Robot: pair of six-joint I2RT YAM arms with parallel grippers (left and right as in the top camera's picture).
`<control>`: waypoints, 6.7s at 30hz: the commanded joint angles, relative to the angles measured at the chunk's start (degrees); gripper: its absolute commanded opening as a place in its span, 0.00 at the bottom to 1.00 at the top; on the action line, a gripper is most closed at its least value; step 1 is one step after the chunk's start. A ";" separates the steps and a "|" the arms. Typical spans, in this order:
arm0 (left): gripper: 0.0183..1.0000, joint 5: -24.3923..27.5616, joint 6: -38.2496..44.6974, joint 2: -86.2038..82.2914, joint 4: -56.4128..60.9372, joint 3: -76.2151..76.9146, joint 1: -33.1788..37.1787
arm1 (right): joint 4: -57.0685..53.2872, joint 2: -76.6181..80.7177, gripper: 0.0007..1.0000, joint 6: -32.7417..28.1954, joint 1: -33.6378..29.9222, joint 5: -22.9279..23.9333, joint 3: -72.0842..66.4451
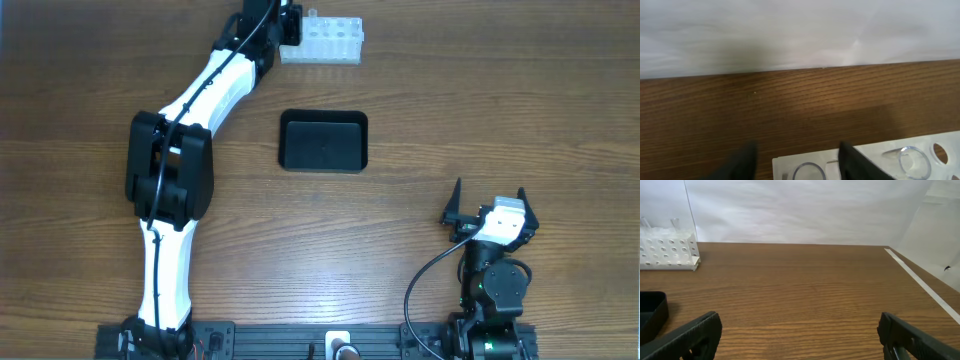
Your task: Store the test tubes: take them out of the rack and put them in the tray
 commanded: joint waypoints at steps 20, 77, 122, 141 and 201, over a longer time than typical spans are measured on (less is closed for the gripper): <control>0.22 0.31 0.00 1.01 -0.09 1.53 0.07 | -0.07 -0.26 0.99 -0.07 -0.35 0.87 -0.28; 0.08 -7.91 -12.87 -15.30 -46.90 1.42 -12.90 | -0.04 -0.26 0.99 -0.09 -0.35 0.87 -0.28; 0.09 -0.48 -16.48 -4.22 -53.55 -1.18 -10.49 | -0.04 -0.26 0.99 -0.07 -0.35 0.87 -0.28; 0.44 -5.07 -16.65 -15.89 -48.26 -1.18 -10.38 | -0.04 -0.26 0.99 -0.09 -0.35 0.87 -0.28; 0.56 13.42 3.32 1.05 6.69 -1.18 -1.05 | -0.04 -0.26 0.99 -0.07 -0.35 0.87 -0.28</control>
